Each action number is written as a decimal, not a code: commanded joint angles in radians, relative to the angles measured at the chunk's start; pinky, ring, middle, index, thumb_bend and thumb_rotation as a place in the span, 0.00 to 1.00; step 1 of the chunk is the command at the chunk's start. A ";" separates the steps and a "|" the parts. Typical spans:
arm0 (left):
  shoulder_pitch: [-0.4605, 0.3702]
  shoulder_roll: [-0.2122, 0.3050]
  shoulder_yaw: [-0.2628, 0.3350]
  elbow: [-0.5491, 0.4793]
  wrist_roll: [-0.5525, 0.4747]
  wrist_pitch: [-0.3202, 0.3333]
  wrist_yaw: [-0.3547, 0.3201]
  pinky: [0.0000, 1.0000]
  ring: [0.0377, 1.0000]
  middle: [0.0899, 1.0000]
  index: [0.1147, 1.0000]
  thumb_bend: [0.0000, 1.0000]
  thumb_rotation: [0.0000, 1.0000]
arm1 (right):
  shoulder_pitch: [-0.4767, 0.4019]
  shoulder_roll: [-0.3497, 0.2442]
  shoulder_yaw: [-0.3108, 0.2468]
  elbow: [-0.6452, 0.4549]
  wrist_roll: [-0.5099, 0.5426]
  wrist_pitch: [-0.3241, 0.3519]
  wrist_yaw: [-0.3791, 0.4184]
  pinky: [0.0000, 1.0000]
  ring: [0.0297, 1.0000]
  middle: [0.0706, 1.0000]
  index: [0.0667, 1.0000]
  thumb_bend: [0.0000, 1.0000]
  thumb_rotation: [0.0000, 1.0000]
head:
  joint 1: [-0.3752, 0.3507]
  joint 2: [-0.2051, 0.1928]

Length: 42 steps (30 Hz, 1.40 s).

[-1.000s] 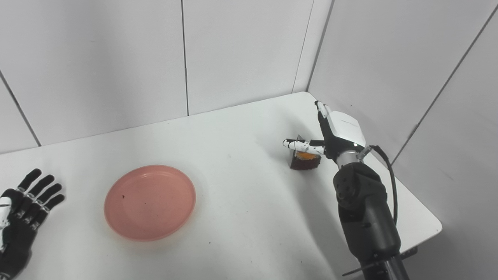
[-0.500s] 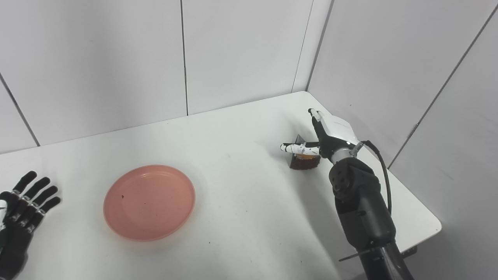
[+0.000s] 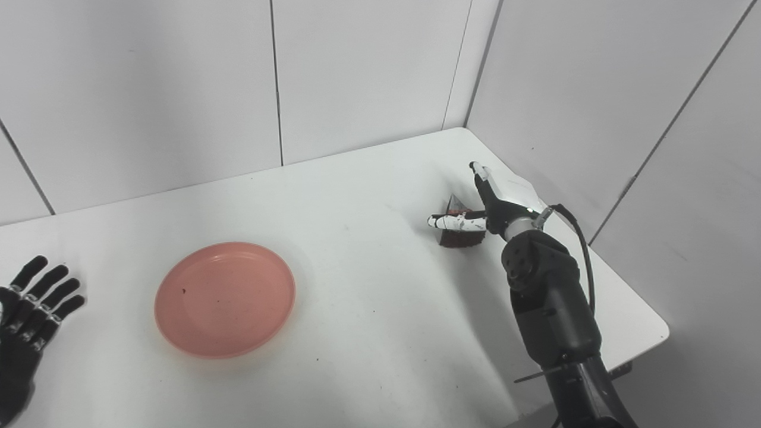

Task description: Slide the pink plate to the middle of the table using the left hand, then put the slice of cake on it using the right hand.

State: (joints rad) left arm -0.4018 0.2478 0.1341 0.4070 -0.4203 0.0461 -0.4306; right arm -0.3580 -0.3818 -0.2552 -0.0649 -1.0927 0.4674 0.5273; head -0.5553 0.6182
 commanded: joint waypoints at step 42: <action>0.064 0.009 -0.010 0.011 0.012 0.114 0.033 0.83 0.84 0.85 0.85 0.47 0.91 | -0.038 -0.027 0.030 0.037 -0.067 0.002 0.041 0.45 0.53 0.59 0.67 0.77 0.18 | 0.010 0.020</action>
State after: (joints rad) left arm -0.3932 0.2594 0.1323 0.3809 -0.4203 0.0685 -0.4190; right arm -0.3877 -0.3814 -0.2224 -0.0081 -1.1672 0.4676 0.5845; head -0.5461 0.6397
